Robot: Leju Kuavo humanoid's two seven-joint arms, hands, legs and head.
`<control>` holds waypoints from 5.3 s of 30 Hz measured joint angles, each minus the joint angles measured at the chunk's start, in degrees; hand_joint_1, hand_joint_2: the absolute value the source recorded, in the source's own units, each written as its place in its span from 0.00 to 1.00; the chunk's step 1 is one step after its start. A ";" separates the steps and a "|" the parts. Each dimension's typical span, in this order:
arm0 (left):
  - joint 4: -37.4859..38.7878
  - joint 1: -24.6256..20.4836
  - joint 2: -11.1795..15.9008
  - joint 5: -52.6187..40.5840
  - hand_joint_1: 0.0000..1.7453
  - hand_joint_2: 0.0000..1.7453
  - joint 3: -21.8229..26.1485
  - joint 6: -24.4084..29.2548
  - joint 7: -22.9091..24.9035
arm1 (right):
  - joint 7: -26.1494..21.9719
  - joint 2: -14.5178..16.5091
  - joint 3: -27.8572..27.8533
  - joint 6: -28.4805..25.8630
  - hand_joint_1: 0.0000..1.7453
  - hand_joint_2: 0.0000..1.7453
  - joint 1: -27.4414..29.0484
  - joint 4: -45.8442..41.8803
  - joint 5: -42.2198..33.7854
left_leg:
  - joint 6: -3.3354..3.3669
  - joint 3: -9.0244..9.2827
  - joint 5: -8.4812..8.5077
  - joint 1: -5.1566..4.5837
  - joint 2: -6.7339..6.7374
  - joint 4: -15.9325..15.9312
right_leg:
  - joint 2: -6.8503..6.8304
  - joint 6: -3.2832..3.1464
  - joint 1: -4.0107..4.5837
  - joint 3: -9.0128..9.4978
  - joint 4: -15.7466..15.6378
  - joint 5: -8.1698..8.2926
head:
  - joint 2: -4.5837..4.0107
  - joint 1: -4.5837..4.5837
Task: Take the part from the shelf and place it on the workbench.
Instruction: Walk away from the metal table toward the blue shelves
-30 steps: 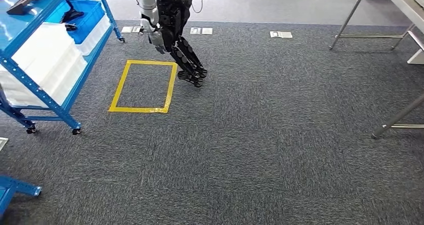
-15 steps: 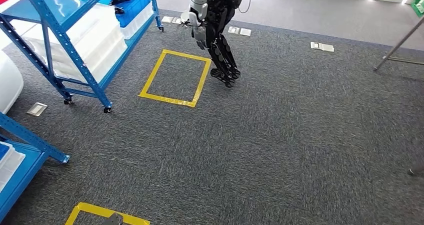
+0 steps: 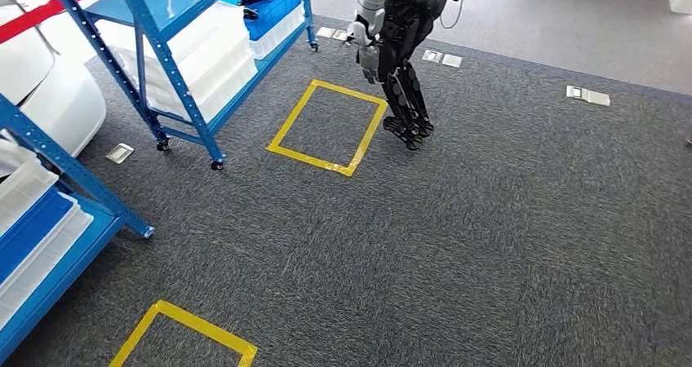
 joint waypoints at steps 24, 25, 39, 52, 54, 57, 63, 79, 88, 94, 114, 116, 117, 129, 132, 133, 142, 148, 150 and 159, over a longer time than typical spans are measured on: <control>-15.06 4.21 -6.11 -1.47 0.00 1.00 4.17 -4.81 0.08 | -0.17 -0.15 -2.25 0.46 0.00 0.00 -0.96 -0.09 2.45 | 1.39 7.07 8.04 -0.35 -6.73 -14.95 | 4.35 2.56 -0.78 0.39 0.61 -0.88 | 0.00 0.36; -15.20 4.52 -6.17 -0.88 0.00 1.00 4.17 -4.75 0.41 | -0.18 -0.07 -2.25 0.57 0.00 0.00 -1.11 -0.09 2.60 | 1.14 6.89 8.02 -0.26 -6.49 -14.85 | 3.79 2.18 -0.85 0.51 0.58 -0.71 | 0.00 0.32; -19.44 8.19 -6.54 18.07 0.00 1.00 -2.29 -2.08 12.27 | -1.25 0.95 -0.07 2.18 0.00 0.00 -3.00 -0.12 6.43 | 1.90 7.19 6.67 -1.12 4.21 -14.18 | -5.72 1.07 0.74 1.11 0.40 -1.33 | 0.00 -0.15; -19.36 6.56 -6.92 17.53 0.00 1.00 -1.38 -1.87 11.75 | -2.17 1.37 1.85 2.26 0.00 0.00 -2.87 -0.17 7.75 | 2.51 6.79 8.00 -0.40 -5.88 -14.57 | 5.02 3.99 -1.13 -1.26 2.73 -1.20 | 0.00 0.14; -19.37 6.54 -6.93 17.53 0.00 1.00 -1.26 -1.85 11.72 | -2.20 1.42 1.94 2.26 0.00 0.00 -2.87 -0.17 7.78 | 1.74 6.39 8.08 -0.44 -7.12 -14.49 | 5.22 2.99 -0.84 -0.61 1.18 -0.62 | 0.00 0.10; -19.36 6.63 -6.97 17.45 0.00 1.00 -0.88 -1.84 11.66 | -2.21 1.74 2.04 2.24 0.00 0.00 -3.09 -0.19 7.84 | 0.86 5.48 7.39 -0.23 -5.10 -13.33 | 3.27 1.51 -1.07 -0.28 1.02 -0.13 | 0.00 -0.14; -19.02 5.32 -6.97 14.49 0.00 1.00 0.51 -1.60 10.12 | -2.25 1.77 2.05 2.09 0.00 0.00 -2.62 -0.17 8.05 | 0.10 -1.38 1.18 0.04 0.40 1.27 | -1.46 0.27 -0.44 -0.22 0.94 -0.41 | 0.00 -0.73; -10.18 -1.54 -3.69 -7.28 0.00 1.00 10.15 0.03 -1.42 | -2.43 1.03 -1.43 0.21 0.00 0.00 0.51 -0.15 5.20 | 3.43 6.60 8.14 -0.34 -2.91 -15.04 | 1.44 2.32 0.11 -7.31 16.75 -7.55 | 0.00 -0.17; -9.86 -1.67 -3.64 -10.88 0.00 0.50 11.99 -1.29 -3.80 | -2.43 0.84 -3.28 -0.35 0.00 0.00 0.89 -0.14 4.68 | 1.27 5.97 7.84 -0.39 -6.30 -14.15 | 3.27 1.65 -0.72 0.02 0.77 -0.20 | 0.00 -0.12; -12.25 -1.69 -4.97 -11.68 0.00 0.00 12.68 -3.06 -6.32 | -2.23 0.70 -4.34 -0.34 0.00 0.00 1.17 -0.15 4.45 | 0.25 -1.93 0.47 -0.12 0.28 2.16 | -1.28 0.19 -0.36 0.18 0.64 -0.46 | 0.00 -0.78; -8.23 -2.10 -7.92 45.81 0.00 0.00 -21.61 25.97 13.42 | -2.23 1.25 -6.13 -0.09 0.00 0.00 -1.50 -0.25 6.50 | 2.97 6.59 8.24 -0.81 -1.79 -14.83 | 1.79 4.35 -0.60 -1.79 1.88 0.31 | 0.00 0.03; -8.85 -0.85 -7.87 51.43 0.00 0.00 -24.52 26.99 13.28 | -2.23 1.36 -6.13 0.10 0.00 0.00 -1.62 -0.24 6.84 | 3.28 6.31 8.18 -1.16 -1.88 -14.57 | 1.87 3.67 -0.59 -1.28 0.55 0.96 | 0.00 0.06; -8.97 -0.31 -7.86 53.48 0.00 0.00 -25.60 27.07 13.08 | -2.23 1.41 -6.13 0.16 0.00 0.00 -1.70 -0.24 6.96 | 3.62 6.27 8.24 -1.17 -1.88 -14.59 | 1.85 3.43 -0.63 -1.26 0.51 1.07 | 0.00 0.02; -9.27 1.94 -7.57 58.36 0.00 0.00 -30.18 28.56 11.89 | -2.23 1.87 -6.10 0.18 0.00 0.00 -2.38 -0.24 7.52 | 4.03 6.32 8.13 -1.10 -1.66 -14.79 | 1.88 2.45 -0.39 -1.21 0.48 1.01 | 0.00 0.07; -9.34 2.01 -7.58 58.36 0.00 0.00 -30.28 28.59 11.87 | -2.23 1.97 -6.10 0.18 0.00 0.00 -2.58 -0.29 7.54 | 4.15 6.90 8.33 -1.01 -1.65 -15.84 | 1.82 2.65 -0.16 -1.00 0.05 0.98 | 0.00 0.08; -9.37 2.05 -7.60 58.37 0.00 0.00 -30.36 28.60 11.83 | -2.24 1.97 -6.10 0.18 0.00 0.00 -2.66 -0.32 7.54 | 4.10 7.44 8.64 -0.79 -1.62 -16.68 | 1.77 2.64 0.01 -1.27 0.73 0.52 | 0.00 0.08; -9.08 2.13 -7.50 59.71 0.00 0.00 -31.23 28.55 11.48 | -2.13 1.76 -6.09 0.20 0.00 0.00 -2.86 -0.35 7.76 | 2.60 8.48 8.47 0.10 -1.99 -17.11 | 1.74 5.30 -1.24 -4.04 4.12 0.60 | 0.00 0.46; -4.76 -0.05 -4.02 62.36 0.00 0.00 -31.10 29.01 8.82 | -2.17 2.02 -5.75 0.45 0.00 0.00 -3.29 -0.35 8.56 | 0.98 8.03 7.37 0.04 -2.05 -15.87 | 1.94 2.41 -0.75 -2.10 0.47 1.86 | 0.00 0.38; -1.95 -1.31 -2.18 62.56 0.00 0.00 -30.63 28.98 7.67 | -2.21 2.16 -5.55 0.49 0.00 0.00 -3.48 -0.36 8.88 | 0.53 6.98 5.87 0.33 -1.14 -13.36 | 1.85 1.54 -0.74 -1.96 0.45 1.85 | 0.00 0.21; 5.15 -3.86 0.89 62.36 0.00 0.00 -29.71 29.50 5.87 | -2.23 2.55 -5.09 0.68 0.00 0.00 -3.88 -0.37 9.40 | 3.19 3.94 8.02 -0.76 0.76 -11.12 | 1.24 0.11 0.95 -0.81 0.38 0.83 | 0.00 0.10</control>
